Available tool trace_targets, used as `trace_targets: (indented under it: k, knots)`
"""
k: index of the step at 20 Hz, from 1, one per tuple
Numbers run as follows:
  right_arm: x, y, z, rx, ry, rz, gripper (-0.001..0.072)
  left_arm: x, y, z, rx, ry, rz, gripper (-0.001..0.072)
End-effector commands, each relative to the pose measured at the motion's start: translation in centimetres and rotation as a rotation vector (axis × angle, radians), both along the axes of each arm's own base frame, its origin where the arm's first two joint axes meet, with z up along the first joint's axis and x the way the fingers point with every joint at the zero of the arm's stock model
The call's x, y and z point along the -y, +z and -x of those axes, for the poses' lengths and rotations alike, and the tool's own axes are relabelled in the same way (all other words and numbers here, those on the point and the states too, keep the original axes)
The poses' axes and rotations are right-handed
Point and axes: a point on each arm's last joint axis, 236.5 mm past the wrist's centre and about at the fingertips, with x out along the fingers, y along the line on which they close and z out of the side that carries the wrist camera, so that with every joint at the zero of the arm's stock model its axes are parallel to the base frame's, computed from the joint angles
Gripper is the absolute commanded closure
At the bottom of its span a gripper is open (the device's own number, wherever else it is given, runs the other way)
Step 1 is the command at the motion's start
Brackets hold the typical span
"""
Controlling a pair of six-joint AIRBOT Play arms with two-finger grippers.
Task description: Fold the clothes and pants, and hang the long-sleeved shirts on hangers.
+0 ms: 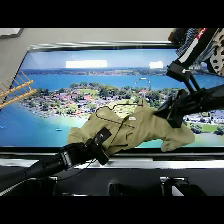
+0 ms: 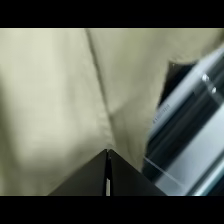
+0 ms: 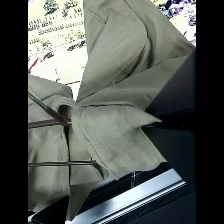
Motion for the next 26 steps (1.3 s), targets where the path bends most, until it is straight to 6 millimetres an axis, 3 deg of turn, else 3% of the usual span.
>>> trace_targets:
  k: [1, 3, 5, 6, 8, 9, 12, 15, 19, 22, 26]
  knots:
    - [0.0, 0.8, 0.5, 0.01, -0.022, -0.007, 0.0689, -1.5, 1.4, -2.4, -0.022, 0.122, 0.013, 0.069]
    - [0.1, 1.4, 0.9, 0.035, -0.024, -0.002, 0.0689, -1.9, 3.1, -4.5, 0.0, 0.174, 0.047, 0.0691]
    - [0.1, 1.7, 1.2, 0.045, -0.029, -0.001, 0.0689, -1.5, 4.2, -5.1, 0.021, 0.157, 0.053, 0.067]
    - [0.1, 1.7, 1.2, 0.041, -0.034, -0.003, 0.0689, -1.1, 4.6, -4.5, 0.009, 0.137, 0.045, 0.0509]
    - [0.1, 1.7, 1.2, 0.039, -0.037, -0.003, 0.0689, -0.8, 5.0, -2.7, -0.025, 0.1, 0.005, 0.0272]
    - [0.2, 1.7, 1.2, 0.039, -0.038, -0.001, 0.0689, -0.5, 4.8, -1.3, -0.039, 0.066, -0.019, 0.0239]
    - [0.5, 1.4, 1.1, 0.032, -0.055, 0.013, 0.0689, -0.4, 3.7, 1.8, -0.022, -0.009, -0.125, 0.0238]
    - [0.6, 1.4, 1.1, 0.031, -0.057, 0.013, 0.0689, 0.0, 3.1, 0.5, 0.08, 0.076, -0.152, 0.0239]
    - [0.6, 1.4, 1.1, 0.024, -0.066, 0.01, 0.0689, 1.7, 0.3, 0.5, 0.037, 0.126, -0.121, 0.0239]
    - [0.6, 1.4, 1.1, 0.012, -0.083, 0.005, 0.0689, 3.8, 1.1, 0.3, 0.05, 0.102, -0.046, 0.0239]
    - [0.6, 1.4, 1.1, 0.012, -0.083, 0.005, 0.0689, 2.2, -1.2, -0.1, 0.033, 0.125, -0.137, 0.024]
